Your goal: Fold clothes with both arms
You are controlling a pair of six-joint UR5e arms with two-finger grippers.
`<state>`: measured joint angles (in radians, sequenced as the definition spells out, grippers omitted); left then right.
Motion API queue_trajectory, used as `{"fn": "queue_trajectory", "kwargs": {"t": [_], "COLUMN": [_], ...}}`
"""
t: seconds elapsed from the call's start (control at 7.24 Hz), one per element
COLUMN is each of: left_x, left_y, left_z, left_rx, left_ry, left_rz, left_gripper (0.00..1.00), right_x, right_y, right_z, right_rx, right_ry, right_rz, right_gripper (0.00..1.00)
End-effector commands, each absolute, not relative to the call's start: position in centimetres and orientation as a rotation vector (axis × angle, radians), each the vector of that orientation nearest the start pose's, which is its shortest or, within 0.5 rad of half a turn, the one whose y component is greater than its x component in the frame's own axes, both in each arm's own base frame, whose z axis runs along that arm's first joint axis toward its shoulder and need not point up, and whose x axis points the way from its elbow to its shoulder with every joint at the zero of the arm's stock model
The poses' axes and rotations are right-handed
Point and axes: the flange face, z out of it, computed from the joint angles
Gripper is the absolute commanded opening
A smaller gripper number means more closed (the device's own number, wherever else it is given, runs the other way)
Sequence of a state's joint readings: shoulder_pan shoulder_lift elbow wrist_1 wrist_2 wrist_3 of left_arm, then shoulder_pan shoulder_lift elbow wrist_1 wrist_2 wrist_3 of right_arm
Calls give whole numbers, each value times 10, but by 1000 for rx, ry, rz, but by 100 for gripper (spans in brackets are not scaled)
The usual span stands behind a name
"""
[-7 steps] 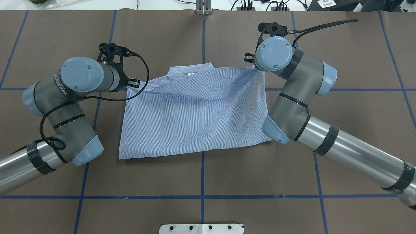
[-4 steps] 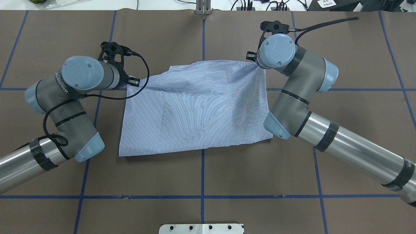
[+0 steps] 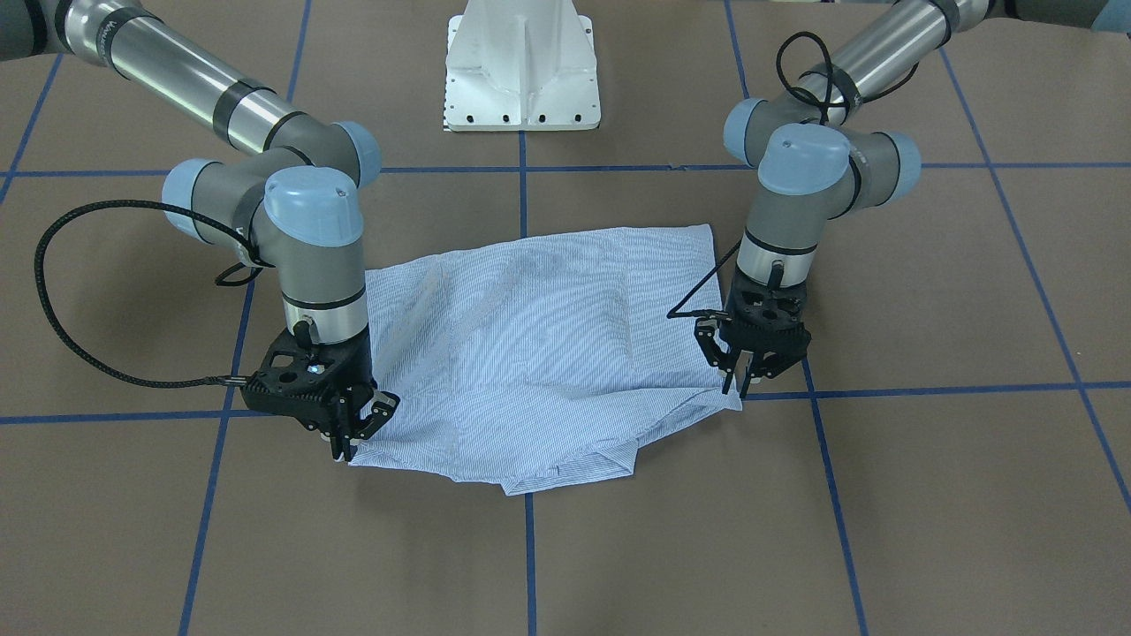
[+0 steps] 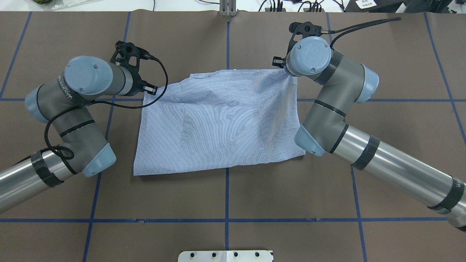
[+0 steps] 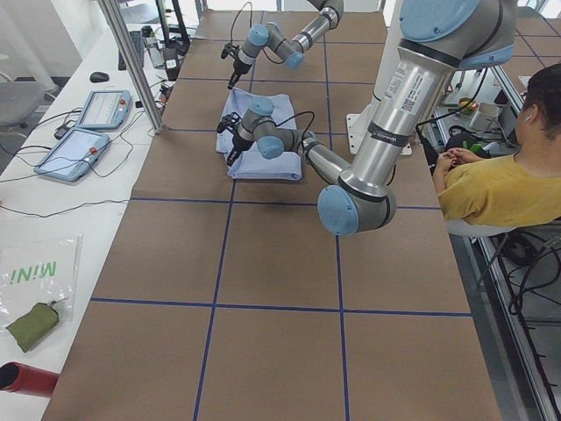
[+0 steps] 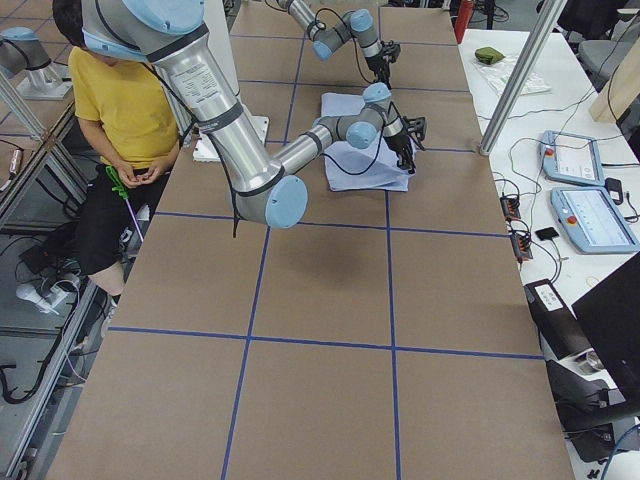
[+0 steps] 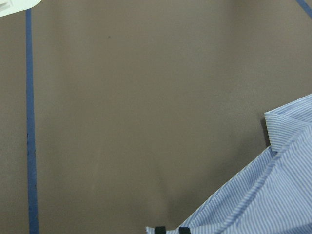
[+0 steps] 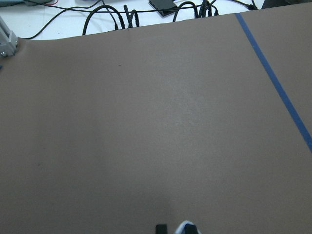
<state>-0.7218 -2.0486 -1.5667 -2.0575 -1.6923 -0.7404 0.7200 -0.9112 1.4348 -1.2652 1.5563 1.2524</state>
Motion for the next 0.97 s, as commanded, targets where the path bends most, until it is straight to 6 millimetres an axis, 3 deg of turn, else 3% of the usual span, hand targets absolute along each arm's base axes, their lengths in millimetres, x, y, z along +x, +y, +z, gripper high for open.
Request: {"fn": "queue_trajectory", "kwargs": {"t": [0.0,0.14,0.28,0.55,0.83], "left_x": [407,383,370,362,391], "left_y": [-514,-483,-459,-411,-382], "left_z": [331,351,368,417,418], "left_rx": [600,576,526,515,459], "left_ry": [860,903,966,1055,1094], "left_rz": [205,220,160,150,82], "left_gripper": [100,100,100,100,97], "right_x": [-442,-426,-423,-426,-426], "right_y": [-563,-549,-547,-545,-545], "right_z": [294,296,295,295,295], "right_rx": [394,402,406,409,410], "right_ry": [-785,-799,-800,-798,-798], "right_rz": [314,312,313,310,312], "right_gripper": [100,100,100,100,100]}}
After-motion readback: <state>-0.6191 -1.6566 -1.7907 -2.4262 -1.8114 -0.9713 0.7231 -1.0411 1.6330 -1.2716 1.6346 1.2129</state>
